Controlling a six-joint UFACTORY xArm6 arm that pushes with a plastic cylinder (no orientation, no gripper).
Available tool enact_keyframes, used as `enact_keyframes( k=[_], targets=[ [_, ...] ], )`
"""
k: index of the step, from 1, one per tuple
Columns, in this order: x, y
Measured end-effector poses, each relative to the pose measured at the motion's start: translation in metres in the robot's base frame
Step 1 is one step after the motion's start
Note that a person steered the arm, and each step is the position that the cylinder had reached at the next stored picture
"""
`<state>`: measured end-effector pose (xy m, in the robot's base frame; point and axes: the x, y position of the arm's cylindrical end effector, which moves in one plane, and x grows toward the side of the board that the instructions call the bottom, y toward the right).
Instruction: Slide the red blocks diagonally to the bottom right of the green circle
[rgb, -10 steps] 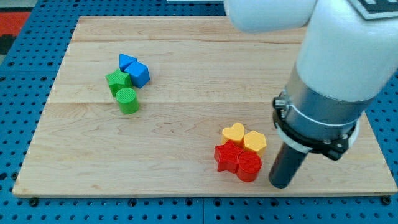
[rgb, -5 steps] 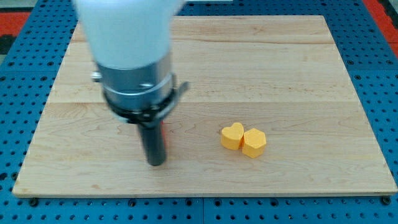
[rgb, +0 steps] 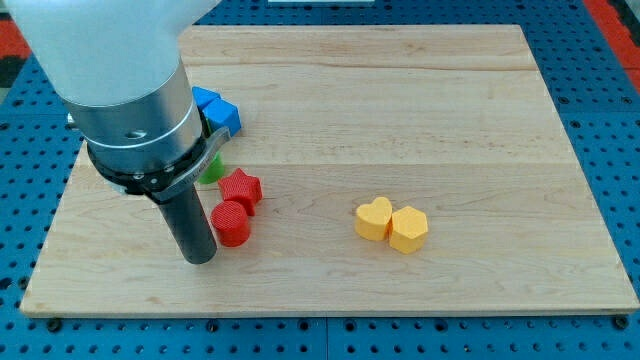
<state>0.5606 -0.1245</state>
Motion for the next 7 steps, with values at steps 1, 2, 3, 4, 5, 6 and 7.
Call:
enact_keyframes(
  k=[1,2,3,4,5,6,7],
  targets=[
    [0.000,0.000],
    [-0.001,0.003],
    [-0.008,0.010],
    [-0.022,0.021],
    [-0.035,0.021],
    [-0.040,0.021],
    [-0.058,-0.024]
  ],
)
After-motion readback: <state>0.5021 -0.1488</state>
